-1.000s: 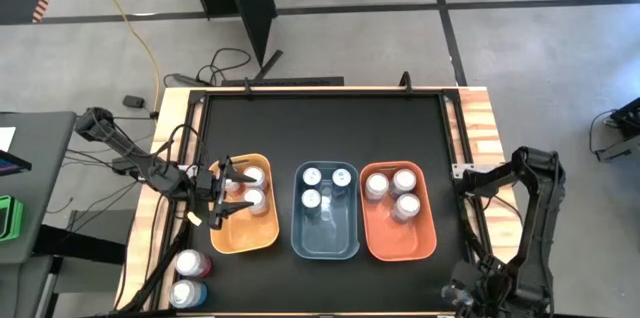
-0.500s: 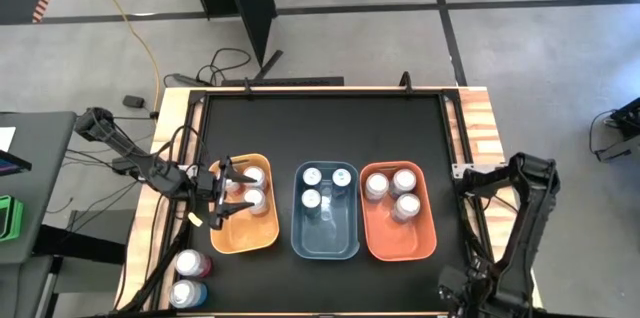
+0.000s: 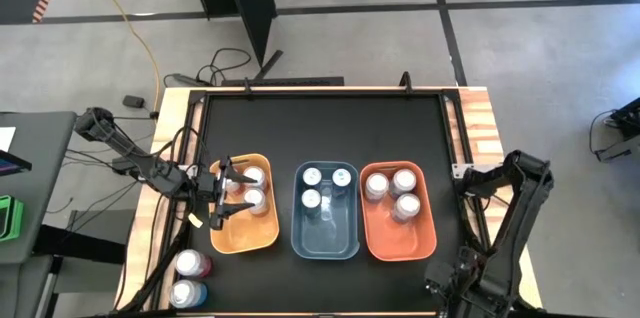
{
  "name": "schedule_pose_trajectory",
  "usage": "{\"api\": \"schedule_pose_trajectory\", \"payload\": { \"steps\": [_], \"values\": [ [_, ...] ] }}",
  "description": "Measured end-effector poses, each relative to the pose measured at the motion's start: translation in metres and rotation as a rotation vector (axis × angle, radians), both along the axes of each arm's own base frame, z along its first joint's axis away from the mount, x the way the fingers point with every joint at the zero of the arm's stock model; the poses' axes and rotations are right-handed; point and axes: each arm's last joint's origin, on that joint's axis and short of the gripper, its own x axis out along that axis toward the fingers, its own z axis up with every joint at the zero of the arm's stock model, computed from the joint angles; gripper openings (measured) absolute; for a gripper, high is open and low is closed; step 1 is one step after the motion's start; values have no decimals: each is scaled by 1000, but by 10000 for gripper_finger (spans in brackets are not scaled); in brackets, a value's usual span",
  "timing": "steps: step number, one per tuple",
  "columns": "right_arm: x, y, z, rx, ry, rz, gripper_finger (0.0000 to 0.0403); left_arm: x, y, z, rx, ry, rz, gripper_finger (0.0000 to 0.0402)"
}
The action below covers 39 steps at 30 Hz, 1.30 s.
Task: Sort soda cans
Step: Put the blue soda can into the blue bin
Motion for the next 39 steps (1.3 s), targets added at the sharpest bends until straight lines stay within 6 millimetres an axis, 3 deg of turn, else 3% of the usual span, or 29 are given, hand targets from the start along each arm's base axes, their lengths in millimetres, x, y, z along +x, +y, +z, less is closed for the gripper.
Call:
{"api": "schedule_pose_trajectory", "payload": {
  "steps": [9, 13, 16, 21, 27, 39],
  "values": [
    [40, -26, 86, 101, -196, 108, 229, 0, 0, 0, 16, -2, 1, 277],
    [66, -53, 116, 78, -347, 154, 229, 0, 0, 0, 15, -3, 1, 277],
    [89, -80, 125, 27, -418, 176, 229, 0, 0, 1, 13, -6, 1, 277],
    [132, -126, 119, -60, -434, 204, 229, 0, 0, 2, 6, -17, 1, 277],
    [178, -163, 91, -122, -370, 250, 229, 0, 0, 2, 6, -17, 1, 277],
    [234, -172, 13, -151, -153, 346, 229, 0, 0, 2, 14, -16, 1, 277]
  ]
}}
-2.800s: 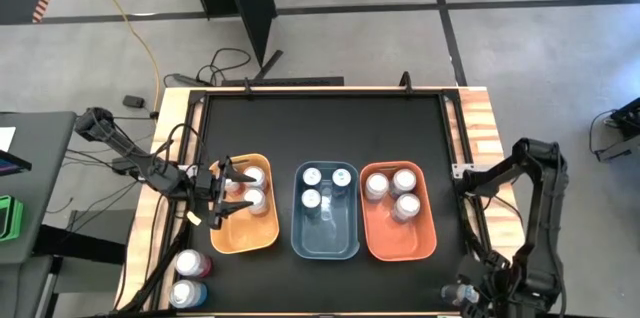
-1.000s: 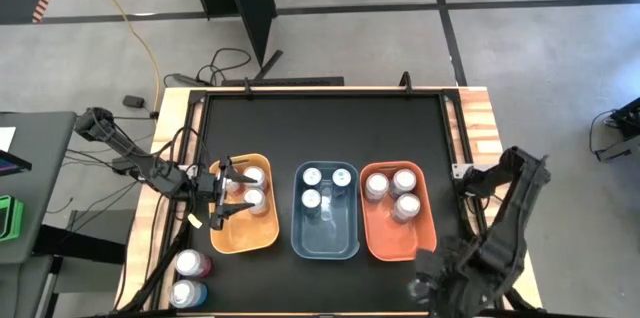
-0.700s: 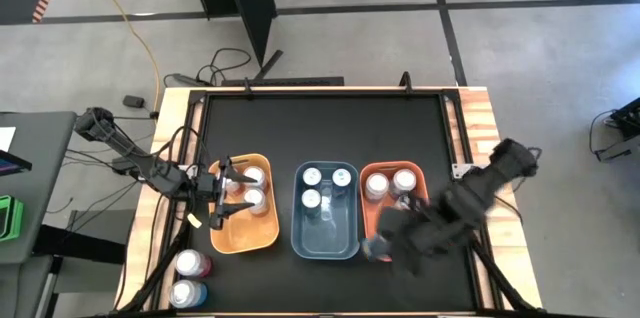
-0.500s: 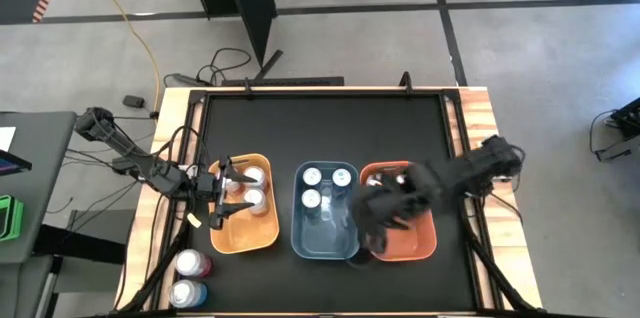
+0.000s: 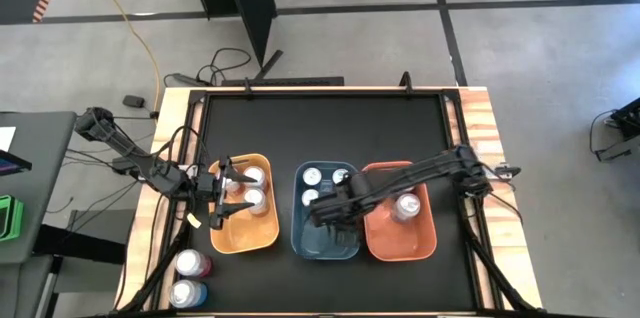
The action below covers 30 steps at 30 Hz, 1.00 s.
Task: Sort soda cans
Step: Put the blue soda can into the blue bin
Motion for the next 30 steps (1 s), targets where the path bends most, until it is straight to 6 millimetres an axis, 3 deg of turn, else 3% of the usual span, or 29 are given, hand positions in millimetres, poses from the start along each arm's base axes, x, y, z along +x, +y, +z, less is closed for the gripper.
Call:
{"api": "schedule_pose_trajectory", "payload": {
  "steps": [8, 17, 24, 30],
  "values": [
    [19, -14, -32, -24, 74, -22, 229, 0, 0, 0, 1, 1, 0, 277],
    [26, -24, -32, -12, 29, -61, 229, 0, 0, 0, 2, 2, 0, 277],
    [26, -26, -32, -21, 25, -88, 289, 0, 0, 0, 3, 3, 0, 277],
    [28, -27, -31, -31, 8, -92, 298, 0, 0, 0, 3, 3, 0, 277]
  ]
}}
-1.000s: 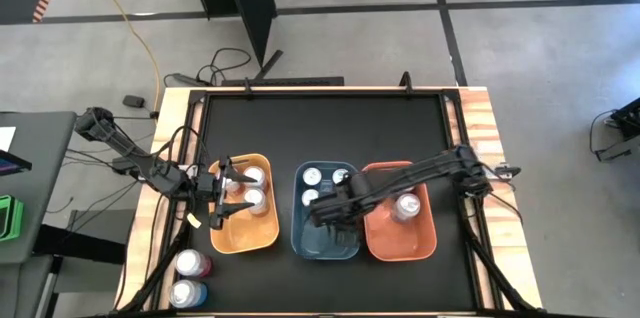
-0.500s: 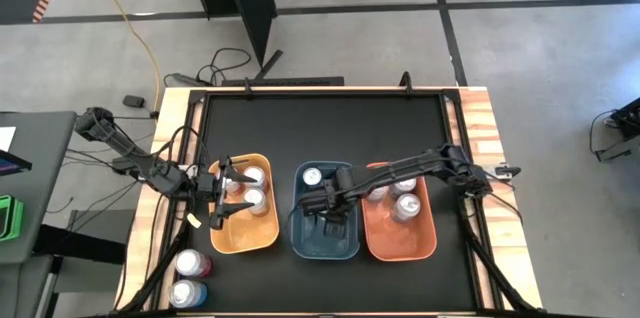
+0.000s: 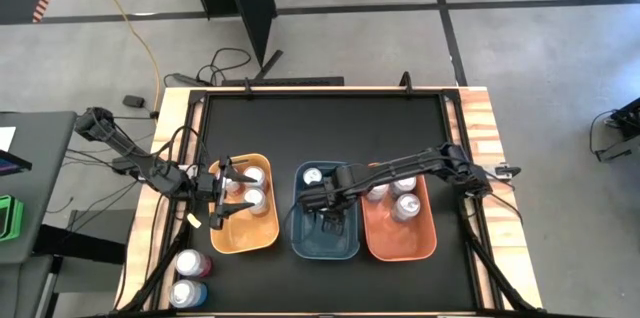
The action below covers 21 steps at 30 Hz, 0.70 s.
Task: Sort soda cans
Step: Put the blue soda can into the blue bin
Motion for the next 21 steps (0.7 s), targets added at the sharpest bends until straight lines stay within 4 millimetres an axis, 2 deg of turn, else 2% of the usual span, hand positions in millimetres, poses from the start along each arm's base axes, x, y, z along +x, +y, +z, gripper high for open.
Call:
{"api": "schedule_pose_trajectory", "payload": {
  "steps": [10, 21],
  "values": [
    [-2, 1, 1, 1, 2, -16, 301, 0, 0, 0, 0, 0, 0, 277],
    [-18, 8, 34, -70, -98, -32, 302, 0, 0, -2, 7, 14, -1, 277]
  ]
}}
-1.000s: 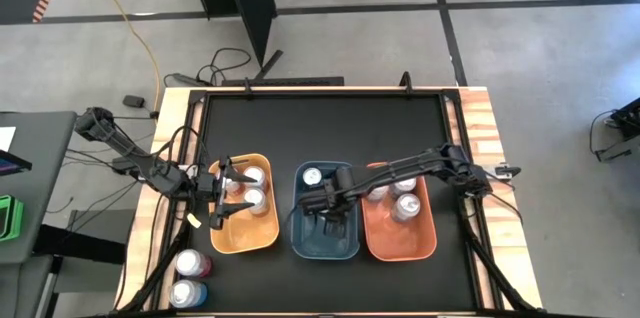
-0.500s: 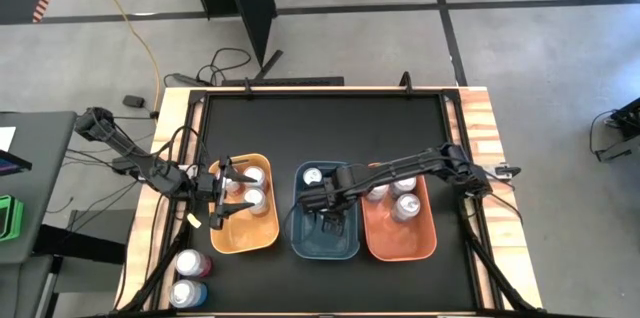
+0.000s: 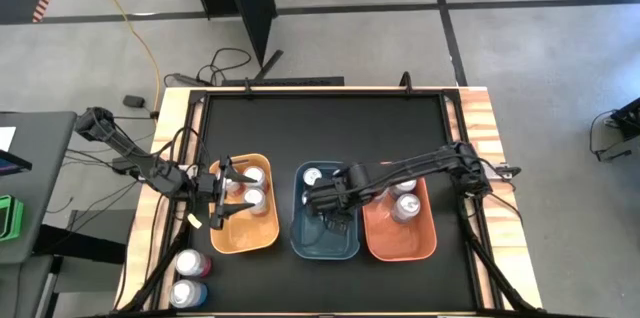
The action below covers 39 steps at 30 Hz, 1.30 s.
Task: Sort soda cans
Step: Put the blue soda can into the blue bin, then put the pink-white soda can into the yellow bin
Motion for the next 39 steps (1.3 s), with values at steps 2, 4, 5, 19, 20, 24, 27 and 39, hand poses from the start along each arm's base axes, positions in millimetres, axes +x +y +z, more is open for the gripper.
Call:
{"api": "schedule_pose_trajectory", "payload": {
  "steps": [2, 4, 5, 19, 20, 24, 27, 39],
  "values": [
    [-5, 3, 9, -37, -36, -8, 302, 0, 0, 0, 0, 0, 0, 277],
    [-11, 6, 18, -88, -83, -24, 302, 0, 0, 0, -2, 0, 0, 277],
    [-14, 10, 23, -112, -111, -30, 302, 0, 0, 0, -4, 0, 0, 277],
    [-72, 130, 37, -386, -507, 33, 302, 0, 0, -1, -35, 8, -2, 277],
    [-76, 141, 34, -399, -543, 56, 302, 0, 0, -1, -35, 7, -2, 277],
    [-95, 182, 22, -487, -692, 159, 301, 0, 0, -1, -36, 7, -2, 277],
    [-106, 201, 21, -513, -754, 216, 284, 0, 0, 0, -38, 1, -2, 277],
    [-103, 189, 28, -629, -684, 322, 15, 0, 0, -1, -51, 5, 2, 277]
  ]
}}
